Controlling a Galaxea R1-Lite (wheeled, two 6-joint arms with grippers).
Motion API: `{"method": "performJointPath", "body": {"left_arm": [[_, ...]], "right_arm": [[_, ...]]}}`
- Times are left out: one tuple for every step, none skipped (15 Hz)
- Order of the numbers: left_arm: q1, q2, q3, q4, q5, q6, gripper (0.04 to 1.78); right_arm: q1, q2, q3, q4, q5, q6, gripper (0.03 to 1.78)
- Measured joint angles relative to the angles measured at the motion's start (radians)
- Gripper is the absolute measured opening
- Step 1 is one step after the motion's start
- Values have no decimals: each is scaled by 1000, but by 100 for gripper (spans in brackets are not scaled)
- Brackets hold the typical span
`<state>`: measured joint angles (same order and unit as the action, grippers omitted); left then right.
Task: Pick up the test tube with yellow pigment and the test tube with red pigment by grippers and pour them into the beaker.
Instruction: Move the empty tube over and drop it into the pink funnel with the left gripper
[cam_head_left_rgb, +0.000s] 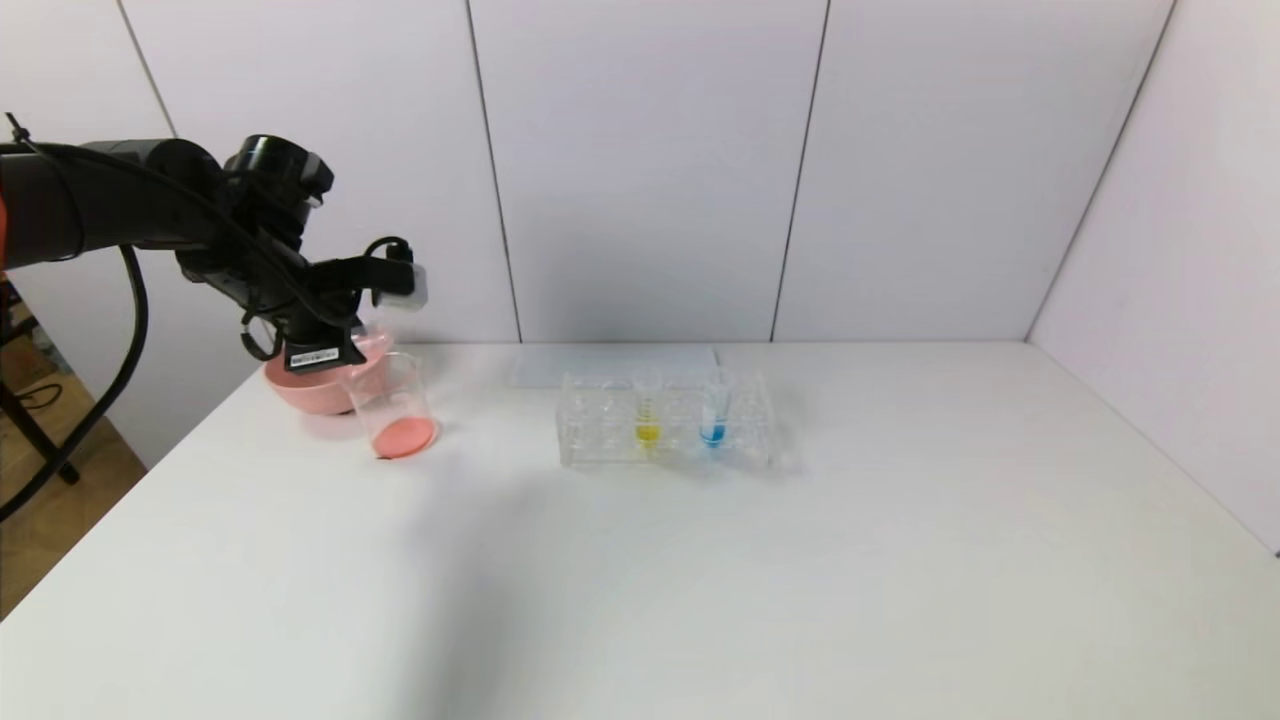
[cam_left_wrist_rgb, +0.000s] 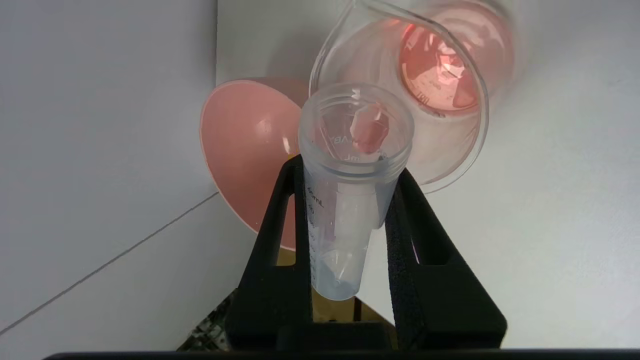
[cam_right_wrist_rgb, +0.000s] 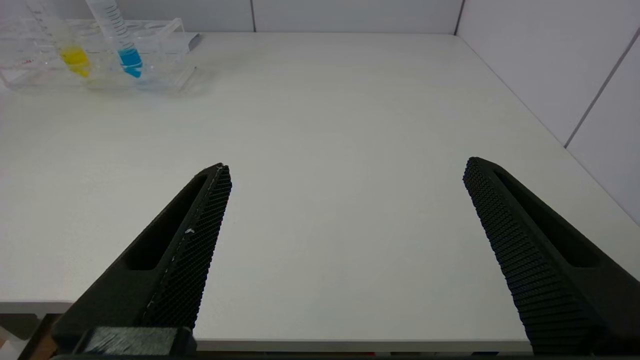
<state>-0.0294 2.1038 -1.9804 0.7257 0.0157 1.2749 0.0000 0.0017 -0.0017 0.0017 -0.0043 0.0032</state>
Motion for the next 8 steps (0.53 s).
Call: {"method": "performJointPath", "body": {"left_arm": [[12,-8,0,-2,-29,-29,44],[27,-20,0,-3,-60,-69,44],[42,-31,0,-4,-86,-113,44],[55,-44,0,-5,-106,-157,44],[64,-56,0,-8,-120,-210,44],[70,-68,0,-18,-126,-262,44],[75,-75,1,-39,-130,-319,44],[81,-80,3,-66,-132,-387,44]], "right_arm": [[0,0,0,0,0,0,170],[0,0,0,0,0,0,170],[0,0,0,0,0,0,170],[0,0,0,0,0,0,170],[0,0,0,0,0,0,170],[0,0,0,0,0,0,170],[0,0,0,0,0,0,170],[0,0,0,0,0,0,170]]}}
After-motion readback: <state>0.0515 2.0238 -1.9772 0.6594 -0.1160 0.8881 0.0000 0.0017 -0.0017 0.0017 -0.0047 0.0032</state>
